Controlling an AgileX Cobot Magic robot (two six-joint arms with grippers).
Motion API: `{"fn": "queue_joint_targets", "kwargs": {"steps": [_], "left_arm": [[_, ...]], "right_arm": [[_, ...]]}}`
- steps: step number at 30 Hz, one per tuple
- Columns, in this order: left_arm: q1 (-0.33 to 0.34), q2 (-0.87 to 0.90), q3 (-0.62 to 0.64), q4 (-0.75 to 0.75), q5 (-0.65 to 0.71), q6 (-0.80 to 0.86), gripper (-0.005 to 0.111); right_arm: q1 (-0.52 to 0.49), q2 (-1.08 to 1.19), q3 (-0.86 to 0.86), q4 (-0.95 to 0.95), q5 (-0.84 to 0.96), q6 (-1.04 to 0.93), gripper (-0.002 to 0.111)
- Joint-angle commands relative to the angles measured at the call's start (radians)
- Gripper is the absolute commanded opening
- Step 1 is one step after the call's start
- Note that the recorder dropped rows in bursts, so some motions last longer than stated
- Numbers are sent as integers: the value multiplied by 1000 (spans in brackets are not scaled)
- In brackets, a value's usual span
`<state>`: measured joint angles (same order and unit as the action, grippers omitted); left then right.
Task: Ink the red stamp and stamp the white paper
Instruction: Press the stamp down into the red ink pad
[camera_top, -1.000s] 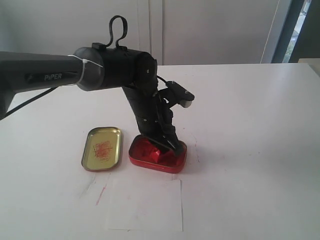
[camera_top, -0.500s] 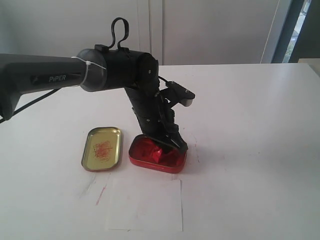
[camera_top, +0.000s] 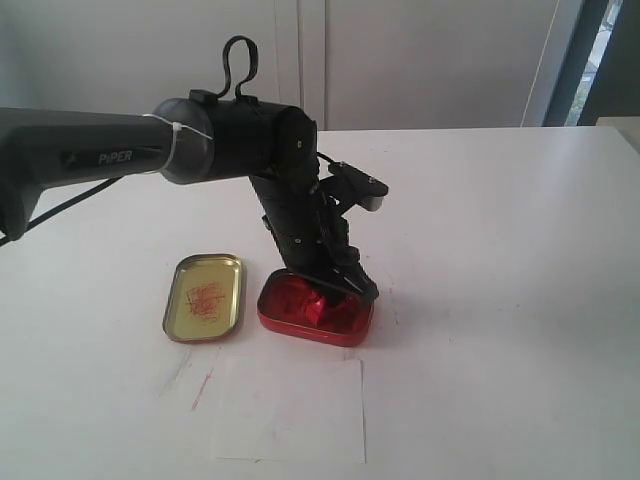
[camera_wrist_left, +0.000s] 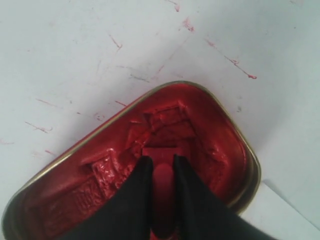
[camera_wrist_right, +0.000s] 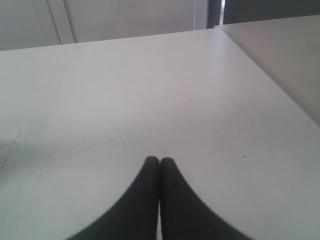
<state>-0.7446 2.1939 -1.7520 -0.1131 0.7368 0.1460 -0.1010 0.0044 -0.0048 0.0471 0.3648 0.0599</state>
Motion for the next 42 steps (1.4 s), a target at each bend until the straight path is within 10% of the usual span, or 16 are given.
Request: {"fn": "queue_joint_targets", "kwargs": {"steps": [1, 42], "left_arm": [[-7, 18, 67, 21, 21, -12, 0], [-7, -73, 378, -15, -274, -31, 0]], "right_arm": [[2, -4, 5, 1, -8, 3, 0], [2, -4, 5, 1, -8, -21, 0]]}}
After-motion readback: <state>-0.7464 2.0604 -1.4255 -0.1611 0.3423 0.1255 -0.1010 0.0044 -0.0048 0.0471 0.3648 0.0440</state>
